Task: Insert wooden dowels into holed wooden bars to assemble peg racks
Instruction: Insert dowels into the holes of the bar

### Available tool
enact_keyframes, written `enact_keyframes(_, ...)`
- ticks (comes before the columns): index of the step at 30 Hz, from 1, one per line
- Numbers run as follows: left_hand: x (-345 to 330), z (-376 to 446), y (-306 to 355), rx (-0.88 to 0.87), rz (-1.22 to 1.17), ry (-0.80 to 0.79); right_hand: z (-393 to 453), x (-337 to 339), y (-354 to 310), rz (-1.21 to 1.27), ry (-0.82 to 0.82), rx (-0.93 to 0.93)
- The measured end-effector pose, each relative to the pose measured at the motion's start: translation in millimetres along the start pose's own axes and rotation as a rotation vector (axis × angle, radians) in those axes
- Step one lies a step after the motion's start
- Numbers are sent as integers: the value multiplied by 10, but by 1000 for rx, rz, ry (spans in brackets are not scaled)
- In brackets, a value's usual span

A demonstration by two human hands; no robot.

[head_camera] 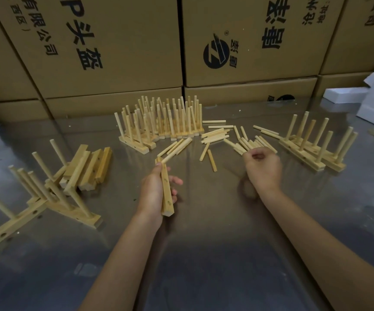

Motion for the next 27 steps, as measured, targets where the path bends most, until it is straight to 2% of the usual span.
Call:
enact_keyframes(6, -4, -48, 9, -11, 16, -17, -152, 291, -281, 271, 53, 112)
enact_keyframes(7, -7, -55, 15, -12, 13, -19, -224, 328, -337, 308, 27, 152)
enact_keyframes(9, -19, -73, 32, 0, 1, -17, -408, 341, -435, 344, -126, 231)
enact_keyframes(12, -61, -109, 32, 37, -29, -49, -714, 230, -541, 173, -399, 389)
enact_keyframes(16, -128, -155, -6, 24, -6, -183, -1066, 36, -590, -299, -621, 657)
enact_keyframes(19, -193, -189, -27, 33, 60, -243, -1141, 39, -574, -394, -692, 708)
enact_keyframes(27, -235, -259, -53, -5, 255, -240, -1060, 181, -622, -564, -678, 877)
Point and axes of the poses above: each hand's wrist, its own z-axis towards the middle knuckle, its own x-axis out of the back of the hand, y = z × x, the point moved 2 cm from there along z, towards the middle knuckle, and after that the axes turned 1 degree about -x, right-handed, at the moved point
